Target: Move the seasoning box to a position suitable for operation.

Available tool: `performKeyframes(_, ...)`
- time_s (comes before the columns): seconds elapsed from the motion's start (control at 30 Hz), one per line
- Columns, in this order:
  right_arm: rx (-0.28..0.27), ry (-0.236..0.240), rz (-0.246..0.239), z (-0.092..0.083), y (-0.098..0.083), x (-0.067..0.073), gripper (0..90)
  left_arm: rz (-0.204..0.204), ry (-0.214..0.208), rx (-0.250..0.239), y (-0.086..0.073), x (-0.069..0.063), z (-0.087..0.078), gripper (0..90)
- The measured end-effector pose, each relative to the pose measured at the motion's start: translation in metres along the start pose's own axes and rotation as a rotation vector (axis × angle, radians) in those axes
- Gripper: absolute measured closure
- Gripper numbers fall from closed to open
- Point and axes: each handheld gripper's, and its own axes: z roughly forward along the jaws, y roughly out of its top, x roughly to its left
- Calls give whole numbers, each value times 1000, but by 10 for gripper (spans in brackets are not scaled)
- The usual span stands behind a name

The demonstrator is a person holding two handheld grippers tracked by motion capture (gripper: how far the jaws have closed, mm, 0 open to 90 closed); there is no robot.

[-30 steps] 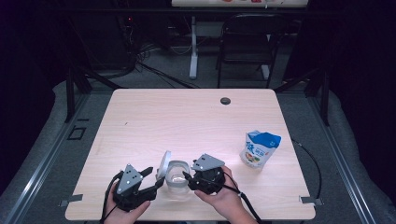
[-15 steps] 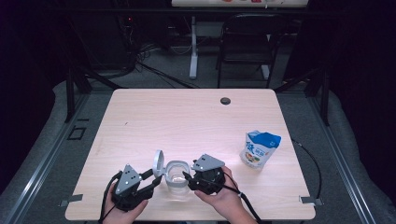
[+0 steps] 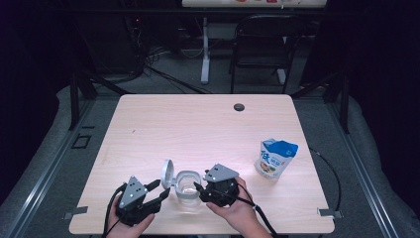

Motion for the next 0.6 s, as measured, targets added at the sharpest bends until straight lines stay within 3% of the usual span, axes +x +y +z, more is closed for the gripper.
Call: performKeyframes(0.6,-37,-8,15,-15,-1,-6,482,29,2,41,-18,5,9,501)
